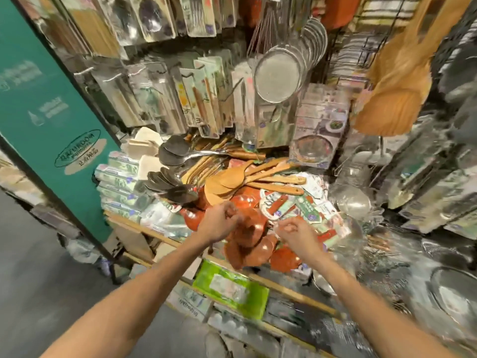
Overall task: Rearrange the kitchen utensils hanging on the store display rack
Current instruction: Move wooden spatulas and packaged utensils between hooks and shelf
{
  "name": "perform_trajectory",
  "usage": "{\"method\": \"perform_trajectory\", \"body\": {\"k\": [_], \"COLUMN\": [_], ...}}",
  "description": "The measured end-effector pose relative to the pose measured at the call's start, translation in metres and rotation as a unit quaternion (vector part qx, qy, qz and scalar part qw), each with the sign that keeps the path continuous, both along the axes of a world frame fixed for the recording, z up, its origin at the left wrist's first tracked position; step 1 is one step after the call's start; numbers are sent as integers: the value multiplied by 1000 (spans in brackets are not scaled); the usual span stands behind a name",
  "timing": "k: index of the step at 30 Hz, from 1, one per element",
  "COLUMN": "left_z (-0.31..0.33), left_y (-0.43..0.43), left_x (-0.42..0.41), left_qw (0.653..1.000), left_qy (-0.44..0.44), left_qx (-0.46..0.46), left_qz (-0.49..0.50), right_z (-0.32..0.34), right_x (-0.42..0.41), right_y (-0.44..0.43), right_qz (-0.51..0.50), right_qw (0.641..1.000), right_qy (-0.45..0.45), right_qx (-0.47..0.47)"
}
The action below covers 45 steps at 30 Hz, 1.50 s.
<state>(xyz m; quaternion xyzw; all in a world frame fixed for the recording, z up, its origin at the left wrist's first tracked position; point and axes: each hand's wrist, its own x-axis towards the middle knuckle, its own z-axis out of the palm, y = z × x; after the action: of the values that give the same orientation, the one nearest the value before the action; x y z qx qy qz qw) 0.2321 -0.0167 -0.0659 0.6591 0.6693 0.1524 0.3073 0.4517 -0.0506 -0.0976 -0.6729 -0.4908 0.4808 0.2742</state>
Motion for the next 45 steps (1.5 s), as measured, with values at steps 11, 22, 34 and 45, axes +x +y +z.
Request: {"method": "perform_trajectory", "body": {"k": [11,22,34,45], "left_z": [-65,-77,-53,-16], "left_y": [188,220,220,158], "left_x": [-48,-44,-37,-48], "left_qw": [995,979,957,930], "left_qy": [89,78,-131,-212], "left_qx": [-33,-116,-235,-287], "left_qz": [-37,-145,-106,-88], "right_z": [-42,-57,-28,8], "right_x": [-99,-145,-132,-123], "right_y": [165,210,200,152], "right_qz": [-148,-312,-294,-246], "right_qw": [985,921,900,906], "right_qy": [35,184,254,265], "right_qx": [-79,-142,-196,-219]}}
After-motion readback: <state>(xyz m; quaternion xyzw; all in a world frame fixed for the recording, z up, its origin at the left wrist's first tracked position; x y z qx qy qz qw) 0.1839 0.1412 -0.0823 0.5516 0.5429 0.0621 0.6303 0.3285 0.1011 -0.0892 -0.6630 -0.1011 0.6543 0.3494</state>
